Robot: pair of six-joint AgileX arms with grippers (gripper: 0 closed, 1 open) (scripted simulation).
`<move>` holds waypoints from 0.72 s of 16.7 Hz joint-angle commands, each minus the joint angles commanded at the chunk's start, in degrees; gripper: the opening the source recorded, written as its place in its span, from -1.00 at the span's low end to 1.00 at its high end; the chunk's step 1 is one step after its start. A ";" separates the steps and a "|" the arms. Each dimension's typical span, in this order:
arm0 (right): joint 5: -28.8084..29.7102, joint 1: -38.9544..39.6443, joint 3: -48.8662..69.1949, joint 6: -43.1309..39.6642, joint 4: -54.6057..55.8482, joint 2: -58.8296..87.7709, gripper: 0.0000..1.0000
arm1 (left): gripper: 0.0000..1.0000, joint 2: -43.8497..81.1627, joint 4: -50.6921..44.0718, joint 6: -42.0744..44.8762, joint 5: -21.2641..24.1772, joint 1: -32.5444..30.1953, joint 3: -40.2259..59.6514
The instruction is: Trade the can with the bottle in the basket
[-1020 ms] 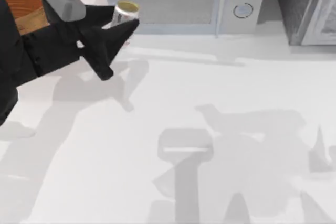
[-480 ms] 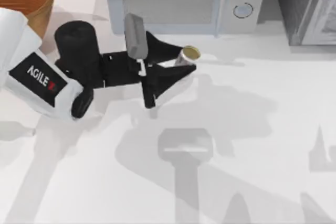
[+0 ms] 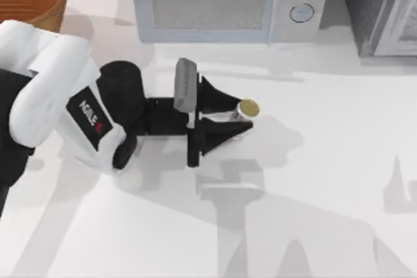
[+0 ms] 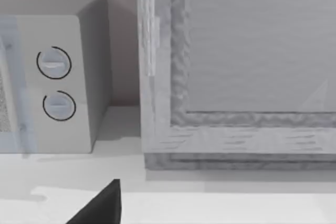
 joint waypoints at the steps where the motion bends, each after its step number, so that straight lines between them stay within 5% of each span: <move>1: 0.00 0.00 0.00 0.00 0.00 0.00 1.00 | -1.00 0.00 0.00 0.00 0.00 0.00 0.00; 5: 0.00 0.00 0.00 0.00 0.00 0.00 1.00 | -1.00 0.00 0.00 0.00 0.00 0.00 0.00; 12: 0.00 0.00 0.00 0.00 0.00 0.00 1.00 | 0.06 0.00 0.00 0.00 0.00 0.00 0.00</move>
